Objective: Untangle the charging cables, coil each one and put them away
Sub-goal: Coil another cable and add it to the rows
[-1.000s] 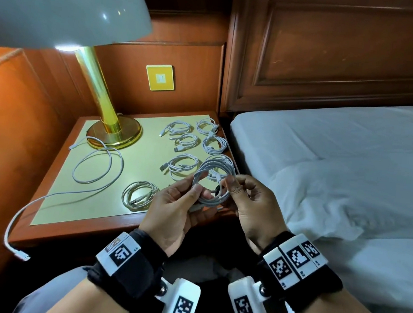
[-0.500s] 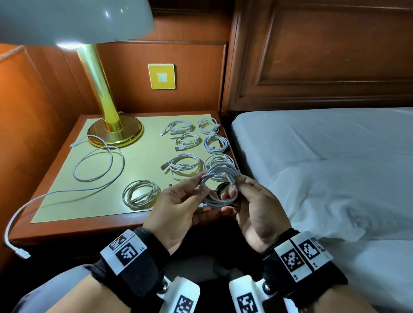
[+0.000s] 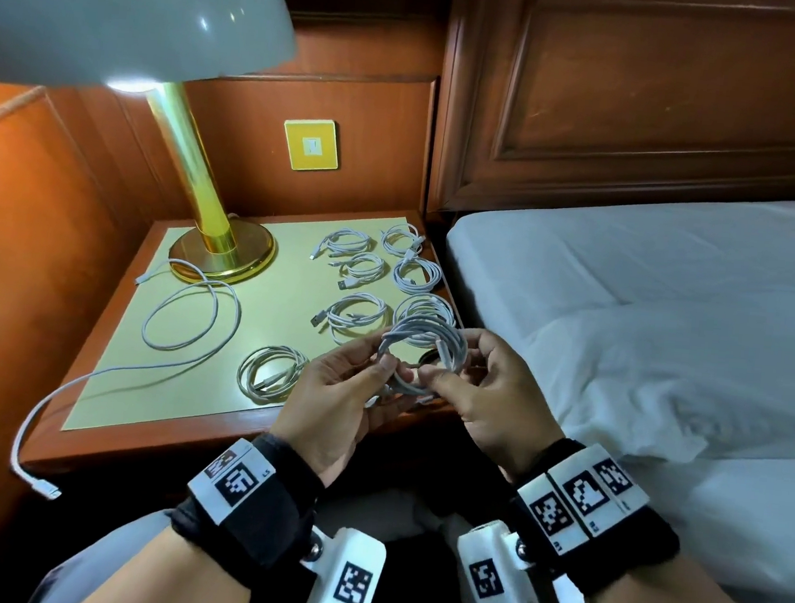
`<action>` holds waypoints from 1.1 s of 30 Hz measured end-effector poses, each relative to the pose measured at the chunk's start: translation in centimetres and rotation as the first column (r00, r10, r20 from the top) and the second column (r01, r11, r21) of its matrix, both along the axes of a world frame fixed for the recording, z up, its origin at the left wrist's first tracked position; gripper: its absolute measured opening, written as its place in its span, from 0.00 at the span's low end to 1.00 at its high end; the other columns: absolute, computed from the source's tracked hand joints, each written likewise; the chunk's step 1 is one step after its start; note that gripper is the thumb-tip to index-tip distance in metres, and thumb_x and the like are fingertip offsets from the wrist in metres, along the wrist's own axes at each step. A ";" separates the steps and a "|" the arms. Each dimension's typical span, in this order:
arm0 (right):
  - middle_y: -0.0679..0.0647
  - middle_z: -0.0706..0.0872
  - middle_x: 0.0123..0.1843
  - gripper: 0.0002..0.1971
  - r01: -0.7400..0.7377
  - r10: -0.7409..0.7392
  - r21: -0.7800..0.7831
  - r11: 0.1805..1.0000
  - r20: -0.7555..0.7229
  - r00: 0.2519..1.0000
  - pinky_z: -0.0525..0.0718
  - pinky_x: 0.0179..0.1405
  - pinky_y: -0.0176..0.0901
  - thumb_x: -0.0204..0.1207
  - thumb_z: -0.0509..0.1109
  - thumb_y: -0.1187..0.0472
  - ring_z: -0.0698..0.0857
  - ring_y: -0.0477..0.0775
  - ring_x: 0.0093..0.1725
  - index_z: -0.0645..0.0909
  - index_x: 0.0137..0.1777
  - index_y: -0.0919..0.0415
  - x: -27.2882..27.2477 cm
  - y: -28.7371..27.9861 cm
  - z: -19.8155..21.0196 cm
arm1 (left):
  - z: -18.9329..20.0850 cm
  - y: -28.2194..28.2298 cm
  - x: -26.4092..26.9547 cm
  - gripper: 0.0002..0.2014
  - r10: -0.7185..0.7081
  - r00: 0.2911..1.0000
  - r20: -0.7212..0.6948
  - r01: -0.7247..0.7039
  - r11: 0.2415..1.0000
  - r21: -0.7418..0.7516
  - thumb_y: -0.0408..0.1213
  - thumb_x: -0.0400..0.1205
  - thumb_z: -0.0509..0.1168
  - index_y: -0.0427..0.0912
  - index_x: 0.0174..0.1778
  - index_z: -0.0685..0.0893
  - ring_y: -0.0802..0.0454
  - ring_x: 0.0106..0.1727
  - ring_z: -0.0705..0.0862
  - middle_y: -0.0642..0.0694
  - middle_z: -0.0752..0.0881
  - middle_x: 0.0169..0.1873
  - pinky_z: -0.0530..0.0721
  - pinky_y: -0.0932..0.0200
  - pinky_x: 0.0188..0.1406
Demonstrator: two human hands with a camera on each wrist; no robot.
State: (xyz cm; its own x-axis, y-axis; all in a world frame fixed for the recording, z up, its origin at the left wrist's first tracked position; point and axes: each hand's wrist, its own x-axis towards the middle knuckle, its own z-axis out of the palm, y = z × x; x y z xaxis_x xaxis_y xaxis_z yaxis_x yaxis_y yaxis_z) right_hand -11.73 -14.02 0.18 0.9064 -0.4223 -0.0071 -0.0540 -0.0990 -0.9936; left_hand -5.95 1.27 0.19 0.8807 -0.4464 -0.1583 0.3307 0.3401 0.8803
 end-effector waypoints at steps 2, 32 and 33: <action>0.53 0.84 0.40 0.19 0.089 -0.089 -0.084 0.993 0.003 0.996 0.83 0.36 0.34 0.66 0.86 0.55 0.84 0.47 0.36 0.81 0.53 0.51 0.1 -0.2 -0.2 | -0.1 0.0 0.0 0.12 0.000 1.000 0.012 0.000 1.000 0.013 0.26 0.85 0.63 0.32 0.63 0.85 0.37 0.50 0.88 0.32 0.84 0.43 0.85 0.39 0.60; 0.60 0.86 0.48 0.12 -0.081 0.092 0.293 0.953 -0.024 0.995 0.85 0.38 0.45 0.84 0.67 0.66 0.86 0.50 0.38 0.78 0.62 0.50 8.5 8.9 1.4 | 1.0 9.1 5.8 0.15 0.117 0.986 -0.115 -0.126 0.989 -0.073 0.27 0.88 0.58 0.37 0.68 0.84 0.45 0.42 0.89 0.42 0.86 0.37 0.90 0.49 0.53; 0.58 0.85 0.45 0.11 -0.068 0.086 0.288 0.955 -0.049 0.995 0.83 0.35 0.45 0.83 0.70 0.63 0.84 0.49 0.36 0.78 0.62 0.49 9.2 9.3 1.4 | 1.0 9.6 6.2 0.15 0.133 0.984 -0.116 -0.141 0.987 -0.070 0.27 0.88 0.58 0.37 0.68 0.84 0.46 0.41 0.89 0.41 0.85 0.37 0.90 0.49 0.53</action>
State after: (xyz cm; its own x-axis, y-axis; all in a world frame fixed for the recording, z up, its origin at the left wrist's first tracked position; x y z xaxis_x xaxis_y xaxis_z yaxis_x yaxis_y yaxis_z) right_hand -2.57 -4.76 1.61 0.9302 -0.3237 -0.1729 -0.1181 0.1821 -0.9762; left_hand 0.21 10.82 1.19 0.9133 -0.3376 -0.2280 0.3704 0.4553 0.8096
